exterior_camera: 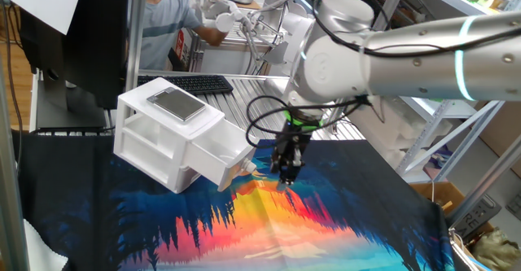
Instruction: Grasp the handle and close the drawer
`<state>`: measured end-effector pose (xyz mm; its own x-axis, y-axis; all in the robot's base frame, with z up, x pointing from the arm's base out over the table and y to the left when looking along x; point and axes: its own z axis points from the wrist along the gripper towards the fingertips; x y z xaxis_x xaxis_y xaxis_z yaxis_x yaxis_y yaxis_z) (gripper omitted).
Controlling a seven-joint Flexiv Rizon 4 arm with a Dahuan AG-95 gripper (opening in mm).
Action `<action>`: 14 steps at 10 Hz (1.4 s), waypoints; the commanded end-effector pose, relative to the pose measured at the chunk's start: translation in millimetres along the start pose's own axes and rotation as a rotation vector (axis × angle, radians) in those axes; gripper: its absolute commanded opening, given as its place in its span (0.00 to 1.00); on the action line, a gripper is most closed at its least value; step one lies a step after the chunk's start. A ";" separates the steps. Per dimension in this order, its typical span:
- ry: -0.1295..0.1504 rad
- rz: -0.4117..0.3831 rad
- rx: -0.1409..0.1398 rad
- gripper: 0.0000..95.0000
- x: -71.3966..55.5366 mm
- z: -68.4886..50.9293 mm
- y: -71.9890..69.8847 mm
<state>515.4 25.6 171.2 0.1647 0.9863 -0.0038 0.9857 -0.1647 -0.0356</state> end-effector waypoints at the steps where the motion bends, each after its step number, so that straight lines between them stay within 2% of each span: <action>1: 0.007 0.012 0.001 0.60 1.2 -0.4 7.4; 2: 0.006 0.012 0.002 0.60 1.3 -0.6 9.1; 6: 0.000 0.017 0.047 0.60 -4.0 -11.6 46.8; 8: 0.001 0.020 0.047 0.60 -6.4 -13.2 58.8; 13: -0.006 0.097 0.046 0.60 -8.9 -13.1 65.2; 14: -0.019 0.177 0.042 0.60 -9.1 -12.9 65.3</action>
<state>578.6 6.1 181.8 0.2903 0.9567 -0.0207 0.9534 -0.2910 -0.0797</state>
